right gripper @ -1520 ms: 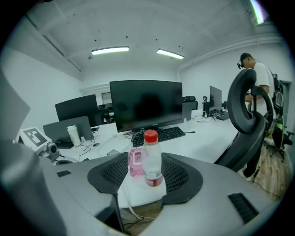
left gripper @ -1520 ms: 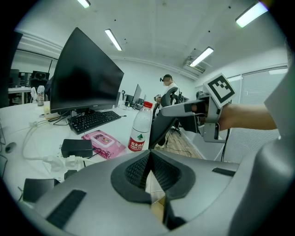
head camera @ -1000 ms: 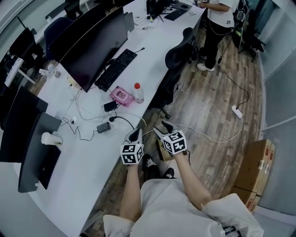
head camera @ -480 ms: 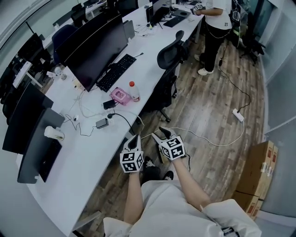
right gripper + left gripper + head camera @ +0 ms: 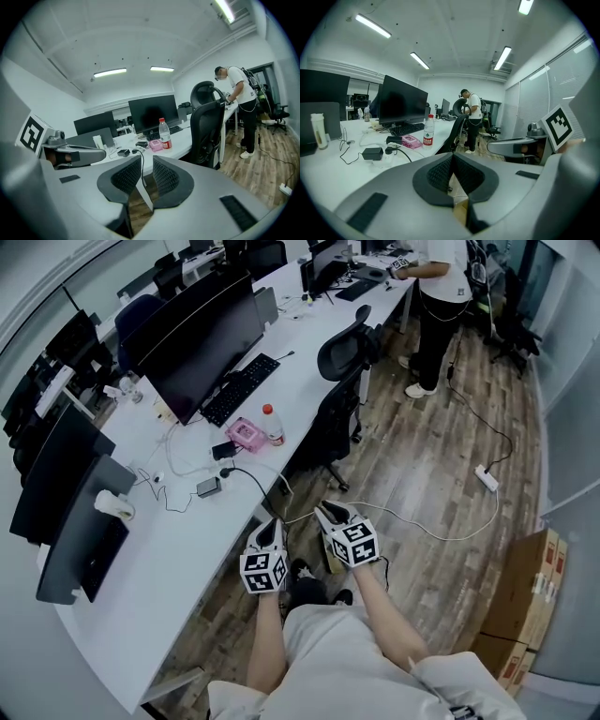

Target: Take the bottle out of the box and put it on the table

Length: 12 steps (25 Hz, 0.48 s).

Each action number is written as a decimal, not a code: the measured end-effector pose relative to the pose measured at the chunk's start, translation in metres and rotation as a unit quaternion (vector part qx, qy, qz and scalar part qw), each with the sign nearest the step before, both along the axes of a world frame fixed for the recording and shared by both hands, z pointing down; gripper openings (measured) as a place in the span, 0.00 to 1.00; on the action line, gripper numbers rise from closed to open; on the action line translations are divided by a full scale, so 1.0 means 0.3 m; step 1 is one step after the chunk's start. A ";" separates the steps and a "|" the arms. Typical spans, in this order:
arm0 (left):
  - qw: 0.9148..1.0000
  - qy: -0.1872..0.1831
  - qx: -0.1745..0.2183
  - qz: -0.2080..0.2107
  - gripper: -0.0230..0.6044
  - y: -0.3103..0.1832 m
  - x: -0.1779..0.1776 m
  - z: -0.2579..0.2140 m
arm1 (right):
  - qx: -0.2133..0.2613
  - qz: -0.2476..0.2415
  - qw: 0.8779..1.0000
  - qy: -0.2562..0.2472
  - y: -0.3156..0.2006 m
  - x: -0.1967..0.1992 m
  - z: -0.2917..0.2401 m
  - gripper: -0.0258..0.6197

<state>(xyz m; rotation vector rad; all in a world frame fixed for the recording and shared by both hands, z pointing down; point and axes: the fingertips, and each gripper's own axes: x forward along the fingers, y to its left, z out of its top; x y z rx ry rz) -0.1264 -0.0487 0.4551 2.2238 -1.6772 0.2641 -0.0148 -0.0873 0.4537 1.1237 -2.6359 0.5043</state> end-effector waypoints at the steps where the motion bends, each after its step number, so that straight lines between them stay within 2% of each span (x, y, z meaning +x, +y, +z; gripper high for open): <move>1: 1.000 -0.001 0.001 0.001 0.06 0.001 0.006 -0.003 | 0.001 0.000 1.000 -0.003 0.003 0.003 -0.005 0.20; 7: 1.000 -0.003 0.007 0.013 0.06 0.007 0.044 -0.012 | 0.005 -0.002 1.000 -0.021 0.012 -0.004 -0.027 0.11; 12: 1.000 -0.013 0.004 0.017 0.06 0.015 0.038 -0.014 | -0.005 -0.022 0.999 -0.034 0.030 -0.038 -0.024 0.10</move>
